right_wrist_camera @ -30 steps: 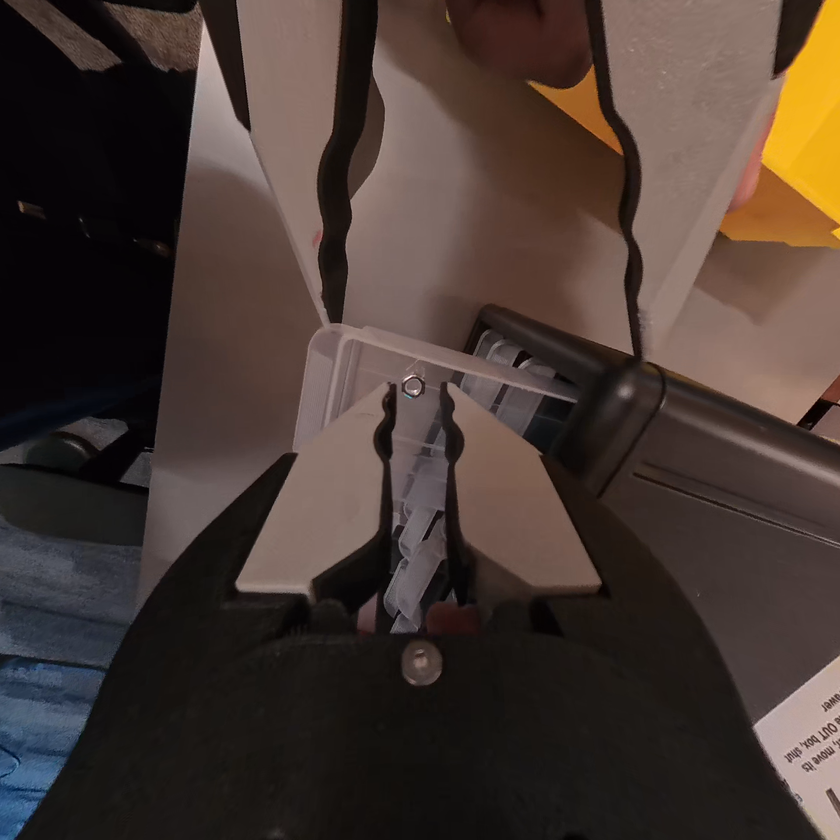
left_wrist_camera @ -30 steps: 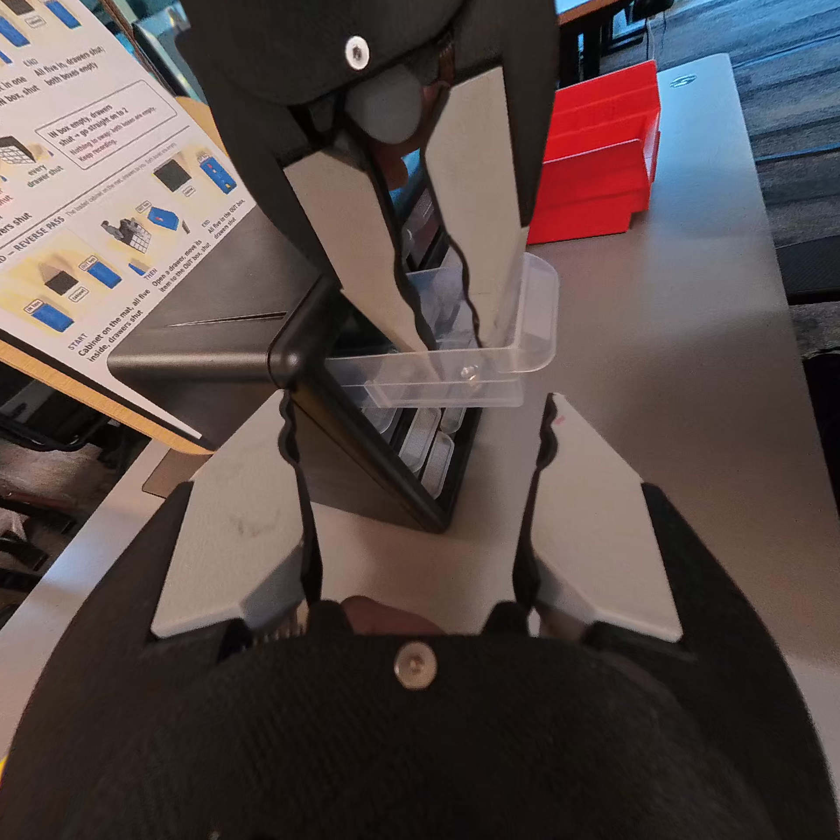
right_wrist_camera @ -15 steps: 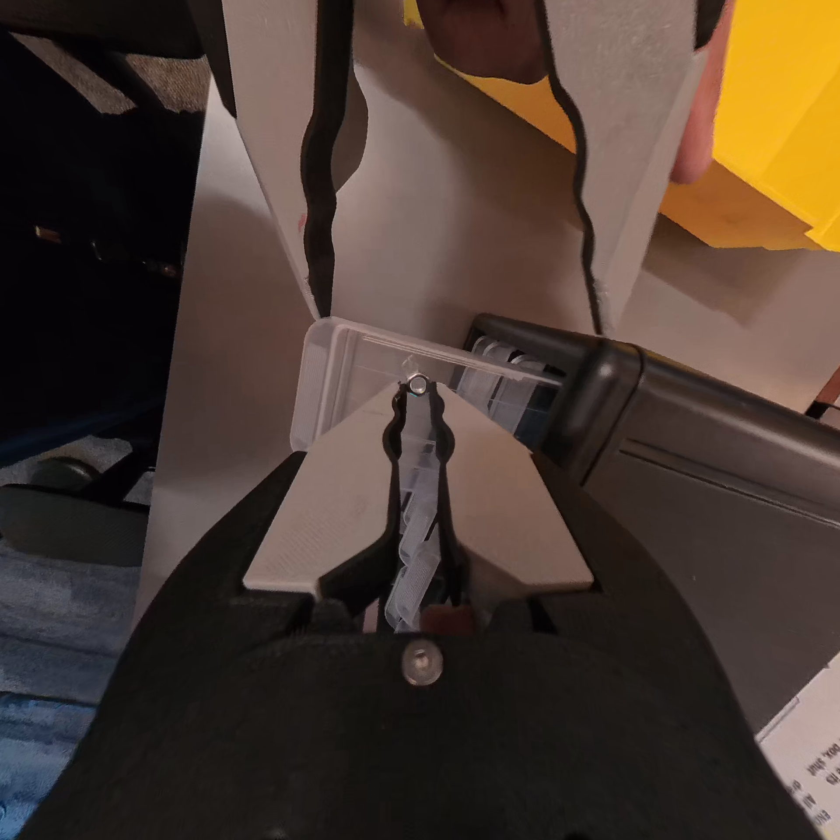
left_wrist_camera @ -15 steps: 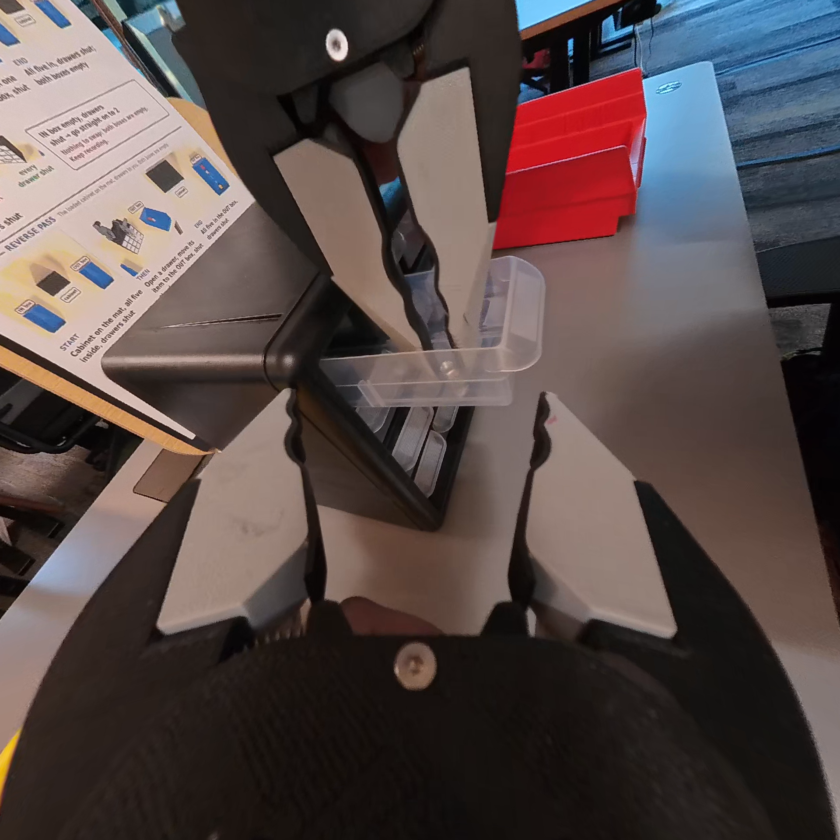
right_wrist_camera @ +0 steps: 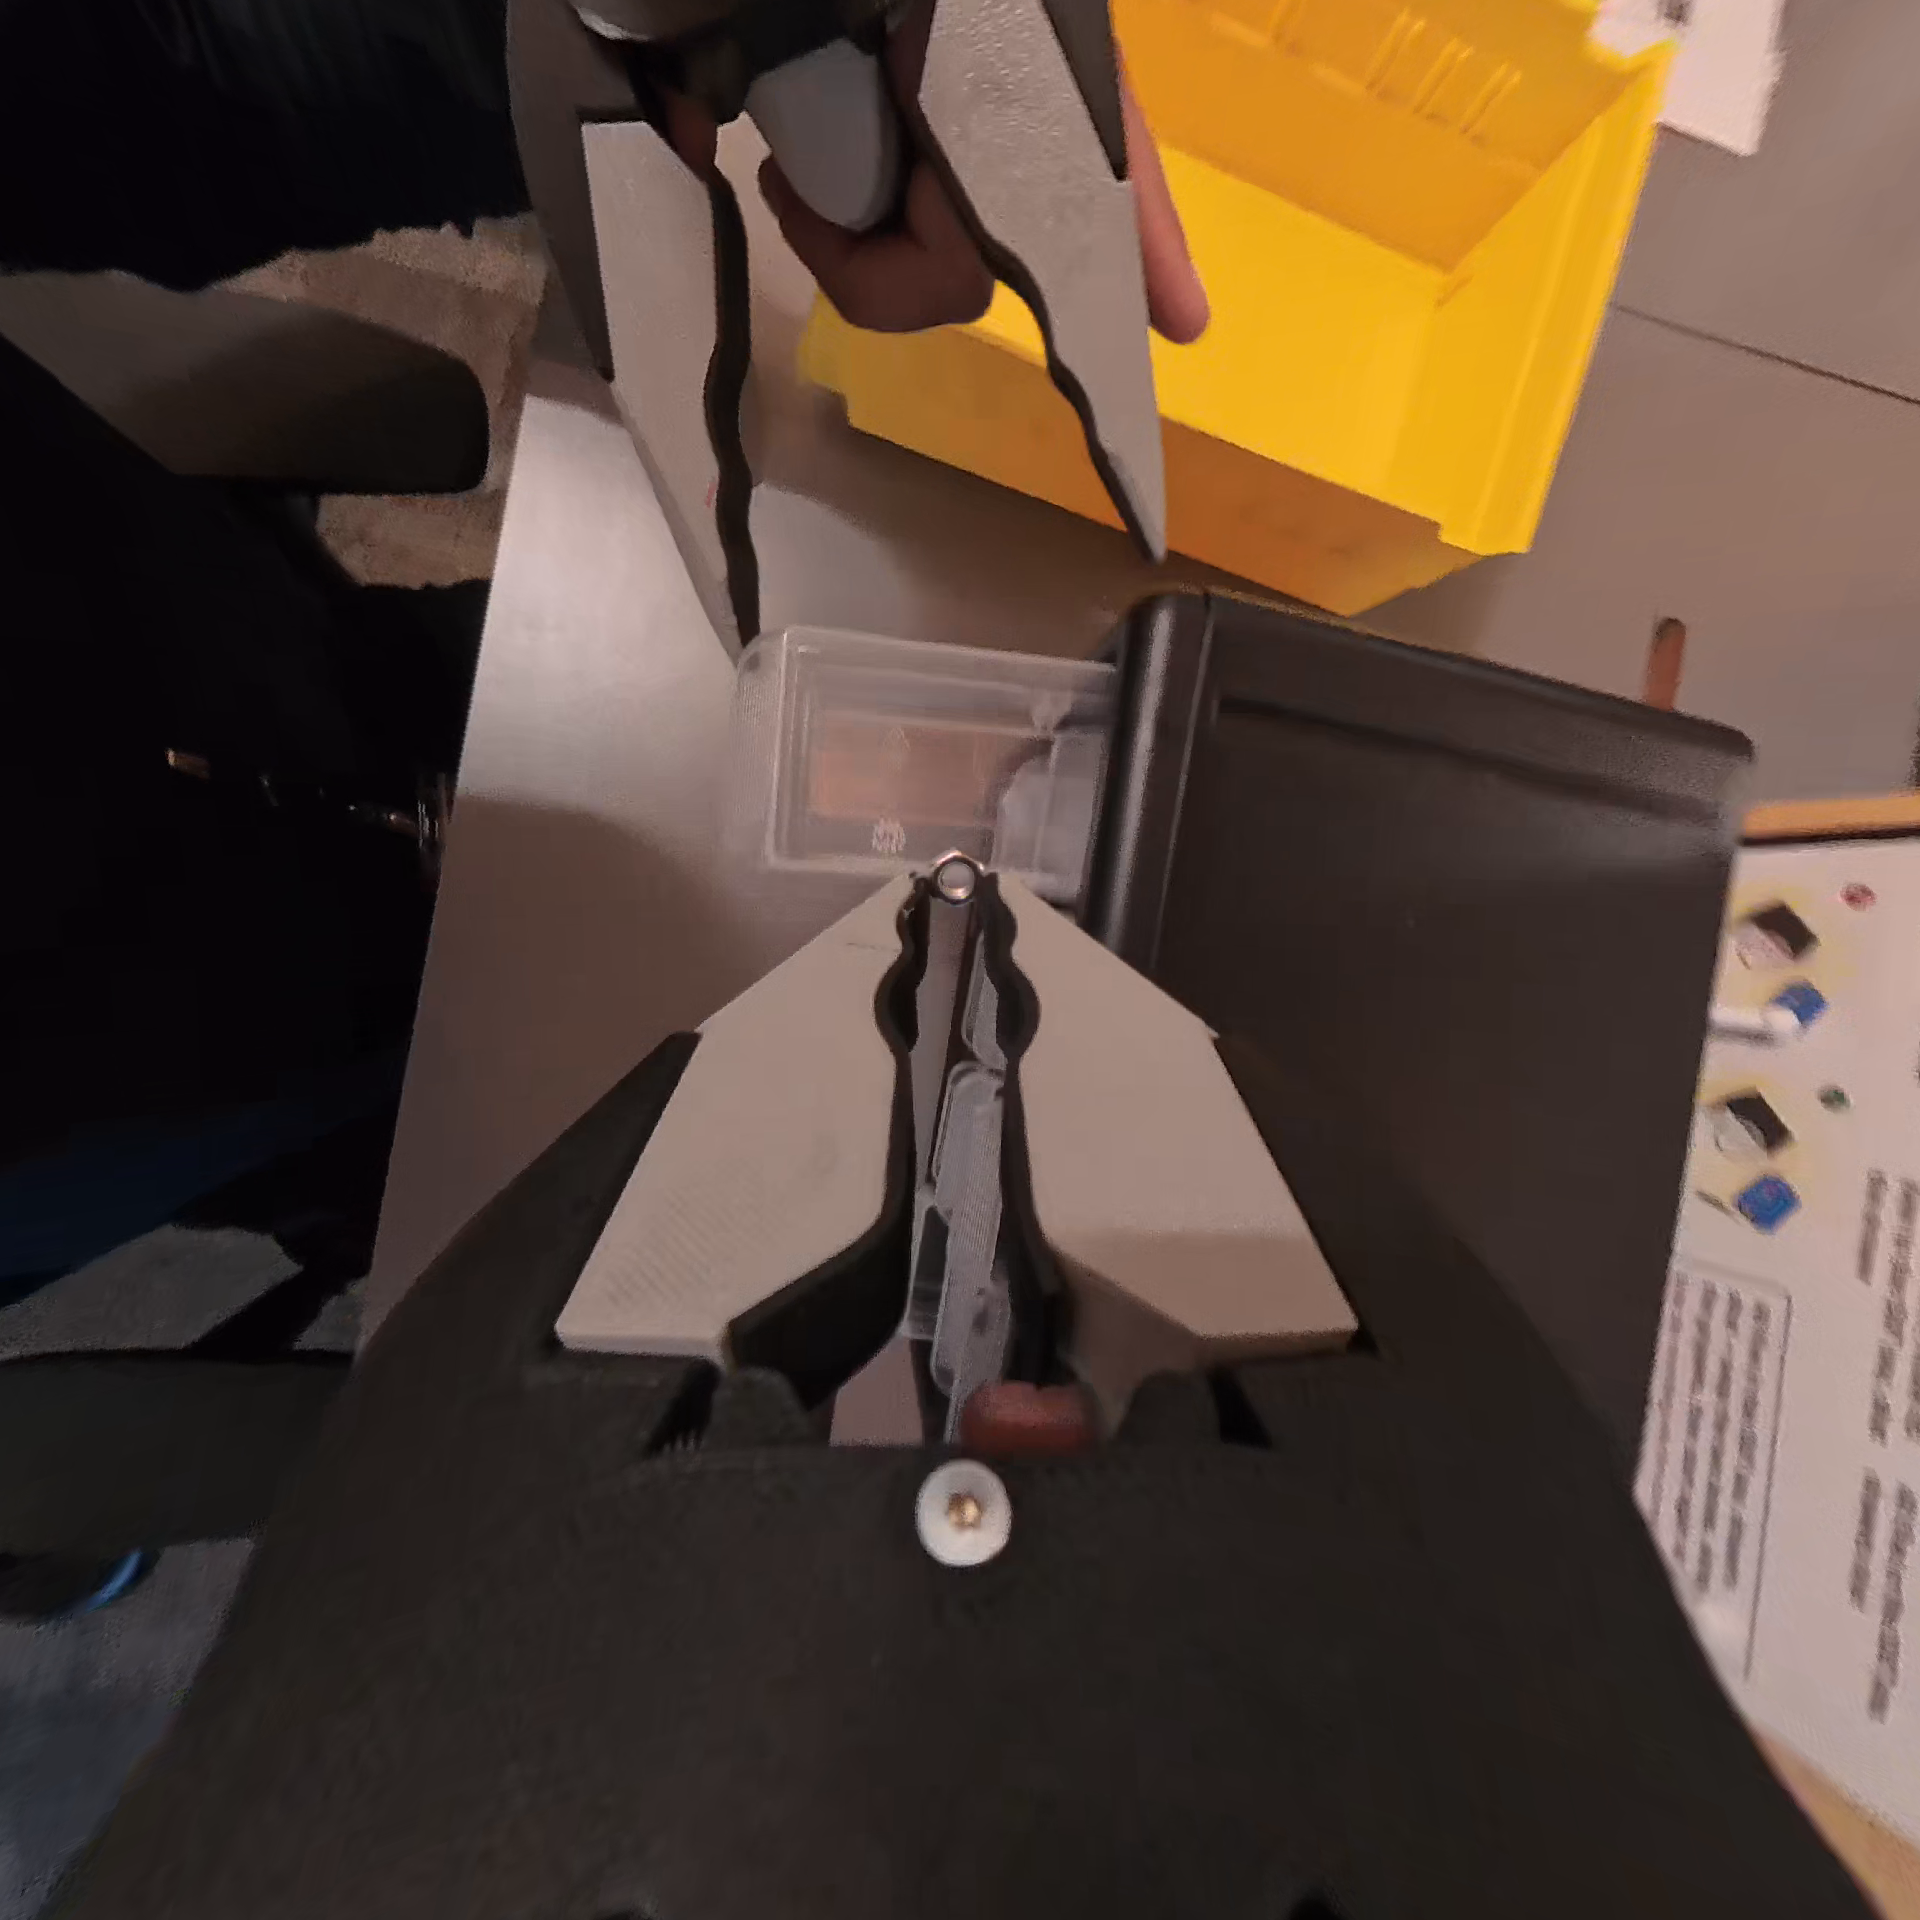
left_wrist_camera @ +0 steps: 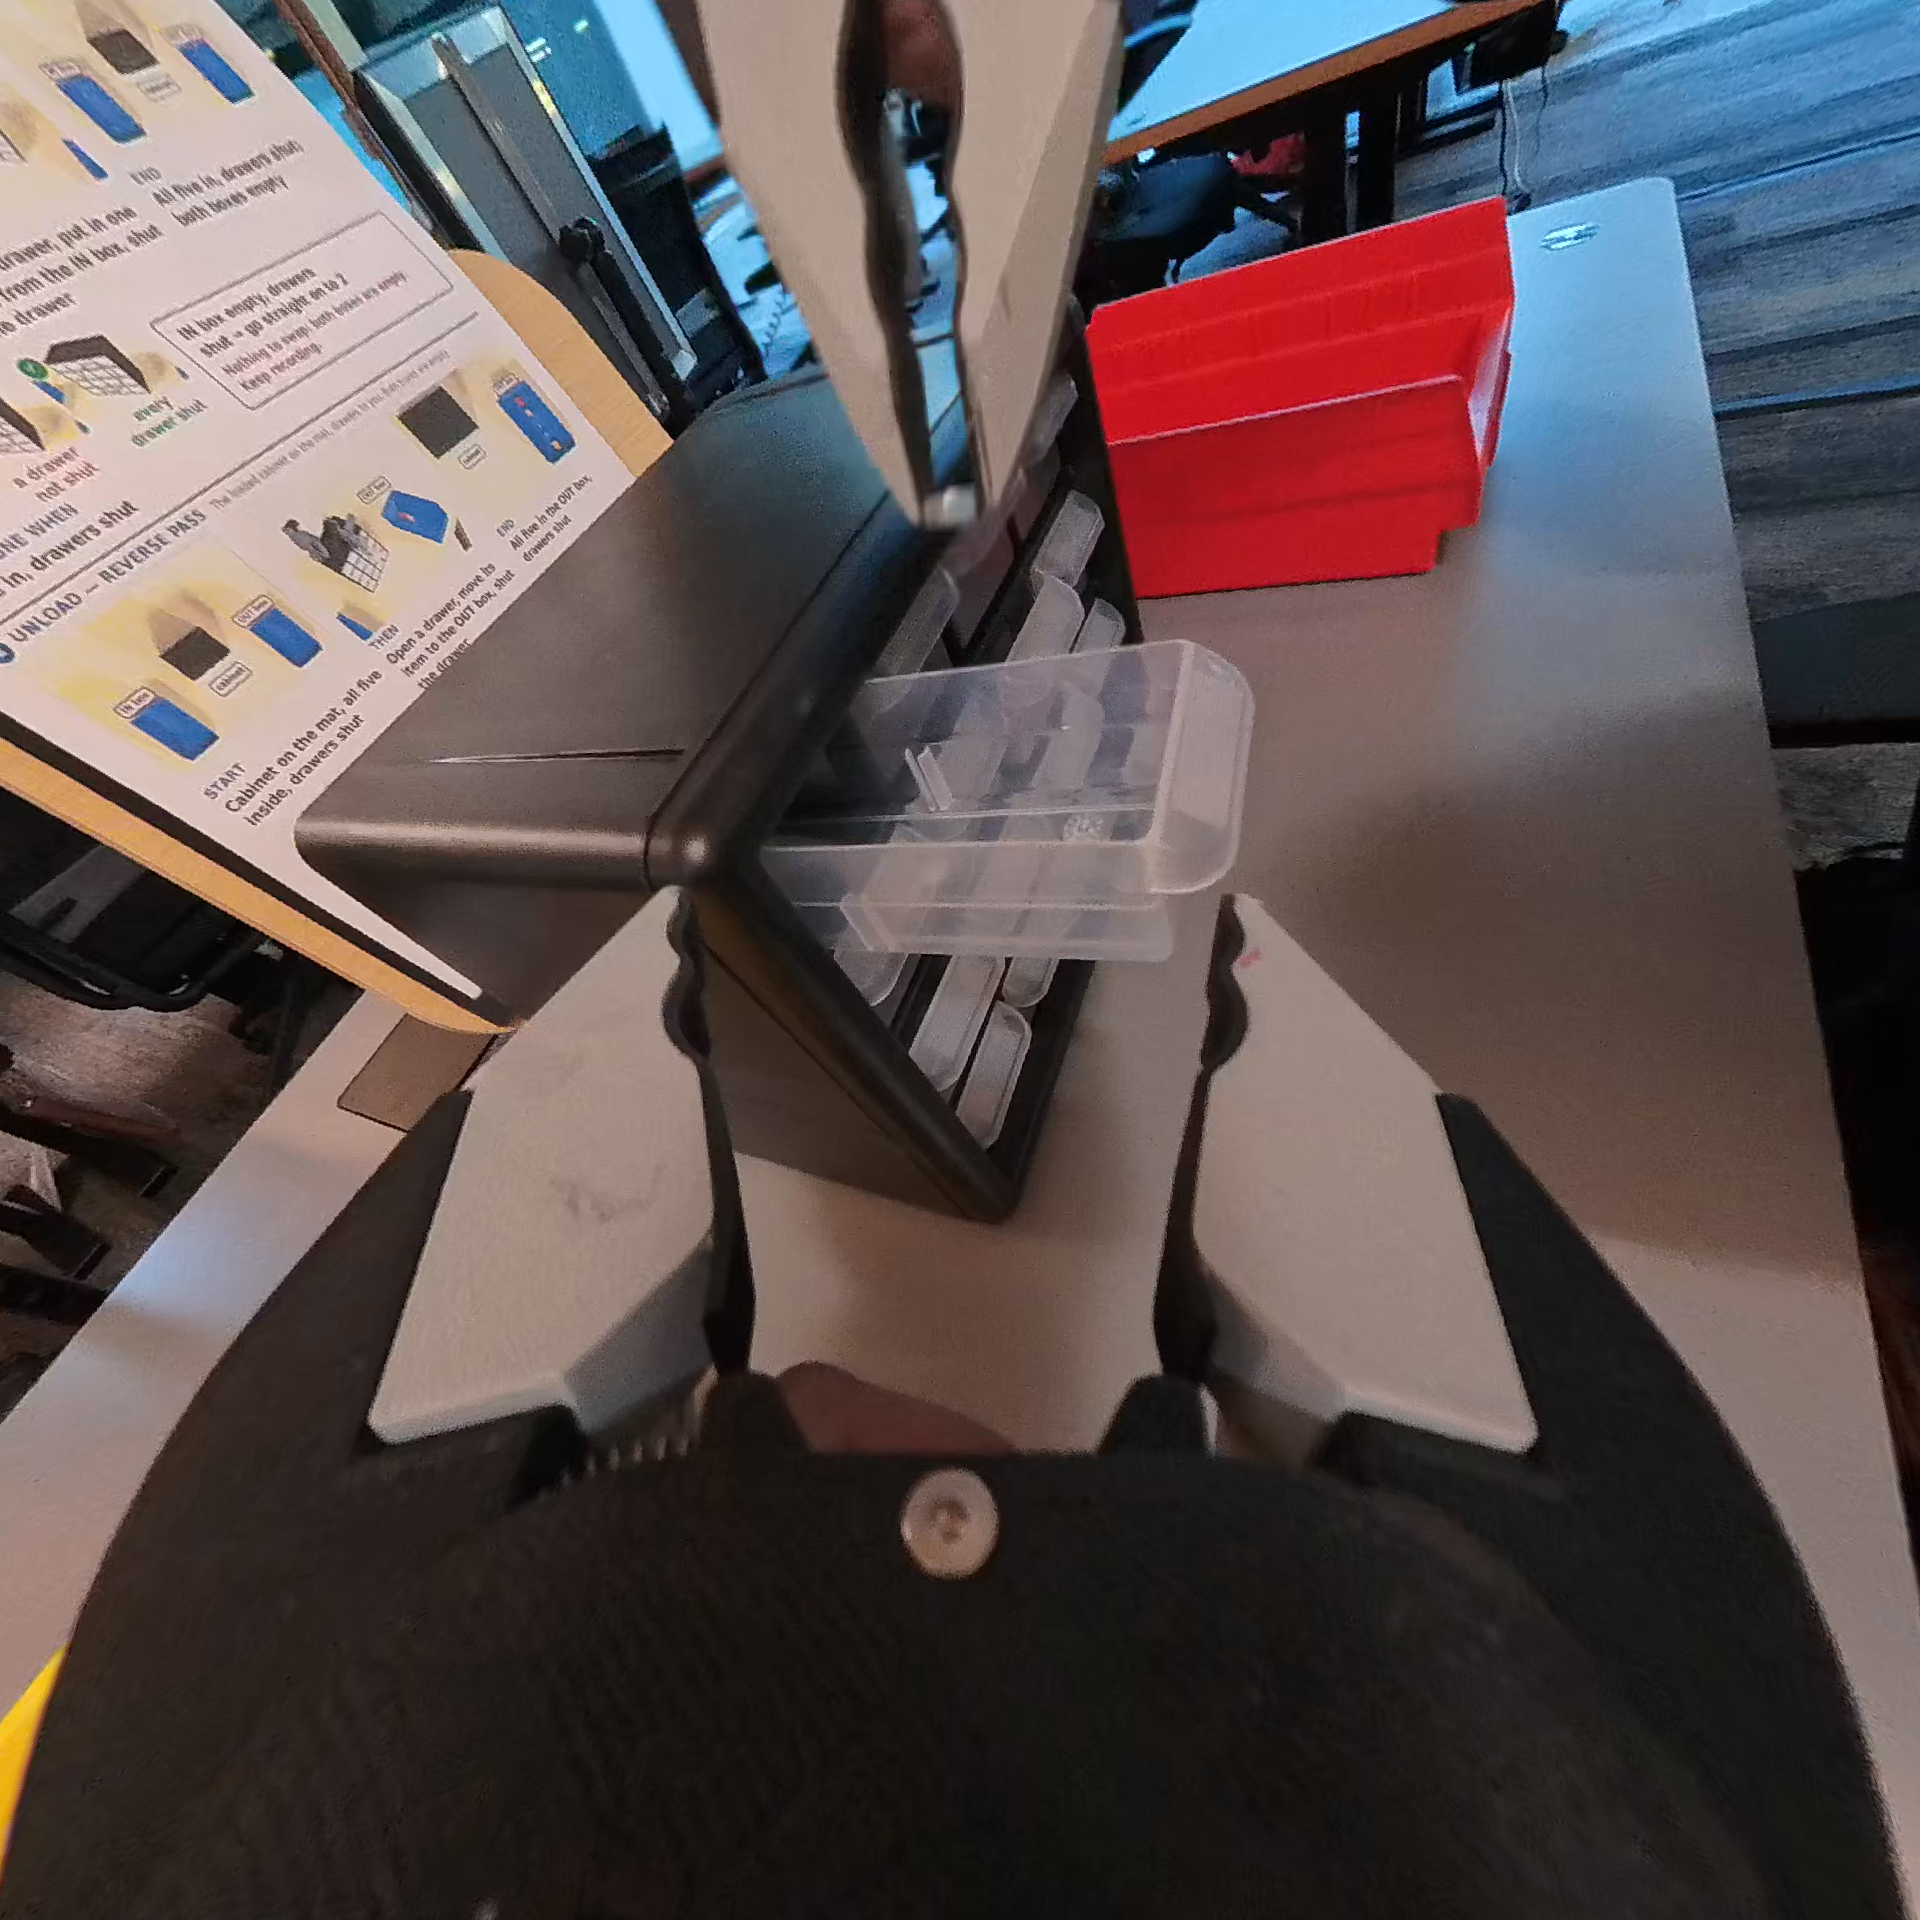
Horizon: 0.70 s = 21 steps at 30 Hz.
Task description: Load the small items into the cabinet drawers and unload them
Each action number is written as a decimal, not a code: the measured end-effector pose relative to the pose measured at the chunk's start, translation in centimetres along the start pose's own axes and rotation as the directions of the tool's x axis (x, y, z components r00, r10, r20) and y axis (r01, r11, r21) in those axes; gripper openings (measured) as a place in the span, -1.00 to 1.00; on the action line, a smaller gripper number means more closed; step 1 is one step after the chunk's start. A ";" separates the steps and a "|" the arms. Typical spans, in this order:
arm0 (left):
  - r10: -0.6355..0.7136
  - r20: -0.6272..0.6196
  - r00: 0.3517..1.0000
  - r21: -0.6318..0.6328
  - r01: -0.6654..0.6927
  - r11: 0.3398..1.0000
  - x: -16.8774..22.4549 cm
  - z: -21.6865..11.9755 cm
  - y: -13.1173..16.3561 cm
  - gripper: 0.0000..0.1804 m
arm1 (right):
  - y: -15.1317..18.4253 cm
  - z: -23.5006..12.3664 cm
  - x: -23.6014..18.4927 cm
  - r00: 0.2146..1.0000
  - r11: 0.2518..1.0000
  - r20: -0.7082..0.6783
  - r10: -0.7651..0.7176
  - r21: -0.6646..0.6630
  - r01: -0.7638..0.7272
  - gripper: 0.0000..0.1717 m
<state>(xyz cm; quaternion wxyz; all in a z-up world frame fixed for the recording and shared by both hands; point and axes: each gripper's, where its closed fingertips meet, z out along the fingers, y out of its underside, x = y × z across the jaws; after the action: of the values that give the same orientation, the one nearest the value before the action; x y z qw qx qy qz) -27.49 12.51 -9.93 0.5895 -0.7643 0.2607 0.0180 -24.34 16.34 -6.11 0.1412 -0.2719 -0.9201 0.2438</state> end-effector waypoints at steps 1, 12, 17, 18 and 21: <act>-0.002 0.008 1.000 0.002 0.002 1.000 0.0 0.1 -0.2 0.06 | 0.5 -1.1 -0.1 1.000 1.000 -0.024 0.018 0.023 -0.017 -0.92; 0.043 0.039 0.998 0.005 -0.043 0.999 1.1 0.8 -2.0 0.08 | 21.3 -13.0 -5.1 0.830 0.902 -0.361 0.425 0.098 -0.420 -0.92; 0.058 0.072 0.996 -0.047 -0.054 0.997 1.0 1.3 -1.5 0.08 | 34.2 -11.6 -10.2 0.714 0.763 -0.427 0.556 -0.081 -0.642 -0.92; 0.063 0.077 0.995 -0.057 -0.059 0.997 1.0 1.5 -1.4 0.08 | 36.1 -10.9 -11.0 0.702 0.735 -0.423 0.573 -0.112 -0.668 -0.91; 0.062 0.078 0.995 -0.086 -0.055 0.995 1.0 2.2 -1.2 0.08 | 40.4 -8.8 -12.9 0.665 0.654 -0.413 0.623 -0.193 -0.732 -0.92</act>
<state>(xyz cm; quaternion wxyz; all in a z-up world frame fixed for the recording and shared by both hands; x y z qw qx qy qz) -25.49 14.31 -9.85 0.5662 -0.7790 0.2582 0.0770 7.02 41.94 -21.56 0.1315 -0.6543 -0.7415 0.0691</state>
